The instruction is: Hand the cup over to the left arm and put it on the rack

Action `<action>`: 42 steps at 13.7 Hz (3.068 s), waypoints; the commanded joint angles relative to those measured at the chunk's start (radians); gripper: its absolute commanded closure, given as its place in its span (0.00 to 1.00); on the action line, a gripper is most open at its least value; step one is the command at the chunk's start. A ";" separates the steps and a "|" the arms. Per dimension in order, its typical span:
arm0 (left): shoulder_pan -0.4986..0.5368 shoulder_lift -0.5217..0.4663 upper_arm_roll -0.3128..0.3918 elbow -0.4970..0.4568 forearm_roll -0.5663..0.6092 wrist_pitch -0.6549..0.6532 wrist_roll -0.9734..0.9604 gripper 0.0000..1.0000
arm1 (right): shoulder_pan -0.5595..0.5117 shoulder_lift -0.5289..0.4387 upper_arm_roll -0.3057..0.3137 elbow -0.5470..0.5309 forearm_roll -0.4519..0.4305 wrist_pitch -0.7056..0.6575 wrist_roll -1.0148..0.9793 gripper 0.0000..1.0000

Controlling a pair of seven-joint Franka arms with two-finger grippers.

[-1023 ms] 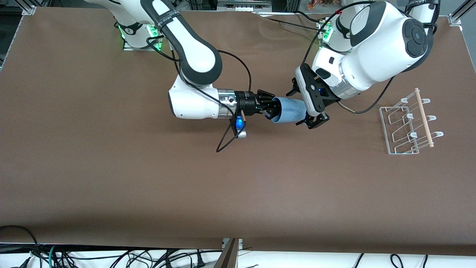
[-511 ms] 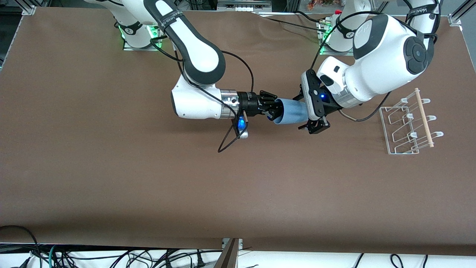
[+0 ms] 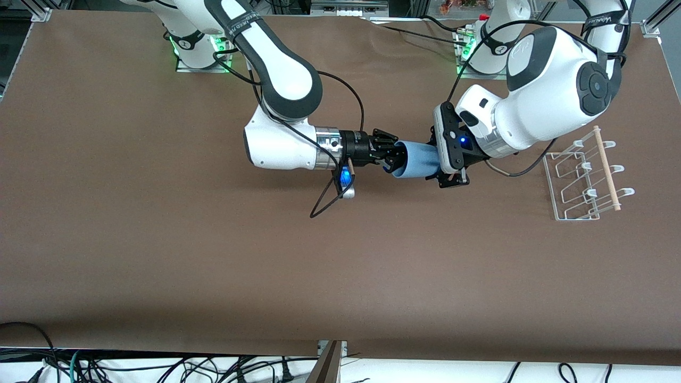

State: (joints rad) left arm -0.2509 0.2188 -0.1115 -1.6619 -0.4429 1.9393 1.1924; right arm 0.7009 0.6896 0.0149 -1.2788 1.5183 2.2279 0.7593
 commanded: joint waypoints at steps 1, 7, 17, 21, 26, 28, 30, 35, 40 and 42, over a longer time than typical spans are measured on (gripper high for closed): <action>0.007 0.008 -0.001 0.005 -0.048 0.006 0.030 0.85 | 0.008 0.016 0.004 0.035 0.017 -0.002 0.009 1.00; 0.019 0.007 0.003 0.011 -0.048 -0.033 0.019 0.86 | -0.021 -0.001 -0.010 0.035 0.017 -0.014 0.031 0.01; 0.140 -0.004 0.024 0.063 0.226 -0.293 0.016 0.93 | -0.212 -0.113 -0.218 0.022 -0.387 -0.445 0.023 0.01; 0.151 0.001 0.029 0.132 0.533 -0.419 0.016 0.93 | -0.213 -0.159 -0.471 0.027 -0.562 -0.615 -0.142 0.01; 0.147 0.051 0.026 0.128 0.850 -0.522 0.010 0.92 | -0.267 -0.177 -0.622 0.018 -0.585 -0.743 -0.283 0.01; 0.144 0.098 0.026 0.125 0.971 -0.548 -0.011 0.88 | -0.296 -0.264 -0.583 -0.051 -0.725 -0.729 -0.328 0.01; 0.142 0.155 0.024 0.123 1.110 -0.560 -0.071 0.88 | -0.389 -0.372 -0.422 -0.132 -0.917 -0.677 -0.386 0.01; 0.142 0.247 0.023 0.102 1.317 -0.673 -0.278 0.94 | -0.644 -0.608 -0.047 -0.362 -1.361 -0.546 -0.396 0.01; 0.145 0.191 0.022 -0.120 1.354 -0.740 -0.561 1.00 | -0.644 -0.665 -0.044 -0.450 -1.504 -0.510 -0.551 0.01; 0.147 0.140 0.015 -0.255 1.408 -0.728 -0.651 0.99 | -0.644 -0.657 -0.065 -0.436 -1.544 -0.528 -0.557 0.01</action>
State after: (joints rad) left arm -0.1035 0.4527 -0.0868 -1.7539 0.9058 1.1982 0.6242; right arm 0.0751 0.0522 -0.0498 -1.6993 0.0090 1.6996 0.2361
